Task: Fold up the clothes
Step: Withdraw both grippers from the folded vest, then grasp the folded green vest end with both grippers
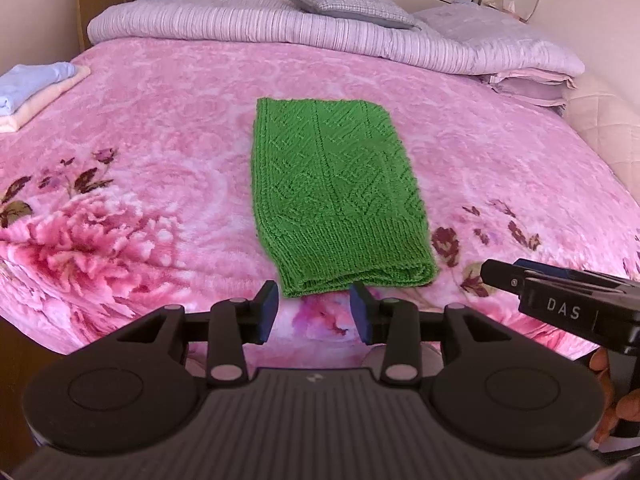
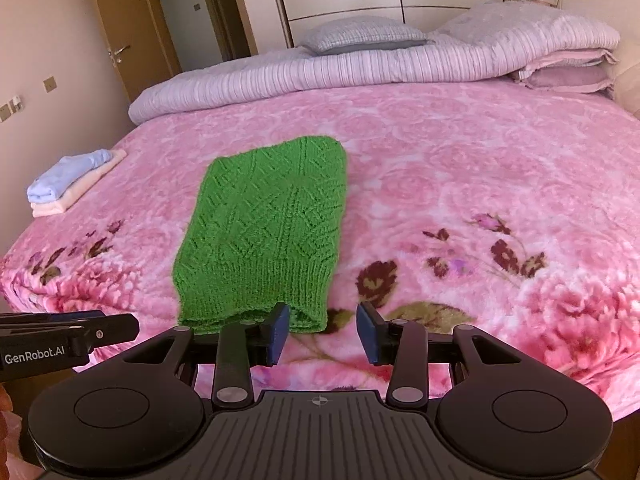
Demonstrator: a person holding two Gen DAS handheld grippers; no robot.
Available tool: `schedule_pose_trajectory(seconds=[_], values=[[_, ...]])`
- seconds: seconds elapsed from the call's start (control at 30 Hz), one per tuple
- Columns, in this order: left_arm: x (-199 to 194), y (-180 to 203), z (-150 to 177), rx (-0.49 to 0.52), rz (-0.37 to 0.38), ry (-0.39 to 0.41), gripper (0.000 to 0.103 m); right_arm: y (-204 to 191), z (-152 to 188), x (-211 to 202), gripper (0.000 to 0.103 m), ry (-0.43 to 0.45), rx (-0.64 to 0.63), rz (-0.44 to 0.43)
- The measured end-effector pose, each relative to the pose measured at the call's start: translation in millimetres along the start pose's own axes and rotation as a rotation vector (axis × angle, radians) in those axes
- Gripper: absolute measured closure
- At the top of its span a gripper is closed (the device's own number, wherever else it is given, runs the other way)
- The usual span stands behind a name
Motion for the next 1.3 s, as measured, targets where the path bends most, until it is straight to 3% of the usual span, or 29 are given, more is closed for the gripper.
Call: schedule_pose_trajectory(seconds=[0.47, 0.7, 0.8, 0.97, 1.1, 1.3], values=[[-6.0, -18.7, -9.5, -0.023, 0.100, 0.059, 0.067, -13.1, -2.8, -11.5, 0.060, 0.017, -0.050, 0.041], [5.2, -38.3, -28.4, -0.044, 0.174, 0.081, 0.068, 9.3, -35.0, 14.3, 0.060, 0.006, -0.058, -0.002], [18.7, -49.5, -53.8, -0.052, 0.208, 0.102, 0.071, 23.0, -62.9, 33.1, 0.060, 0.014, -0.055, -0.024], [56.5, -56.0, -113.5, 0.014, 0.197, 0.121, 0.075, 41.2, -114.7, 71.3, 0.060, 0.017, -0.069, -0.069], [97.0, -52.8, -167.0, 0.079, 0.188, 0.132, 0.092, 45.2, -157.5, 105.8, 0.061, 0.023, -0.092, -0.129], [151.1, -46.1, -225.5, 0.166, 0.181, 0.147, 0.093, 42.2, -208.5, 151.0, 0.075, 0.055, -0.180, -0.202]])
Point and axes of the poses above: each gripper's, at about its wrist camera, not at the fingertips, and x roughly the way its jaws point, y to its right, z to its underside, the point moved 8 cm from there along x, roughly the way its jaws point, and after that the axes turned 14 degrees about -y, right-handed, at the moved point
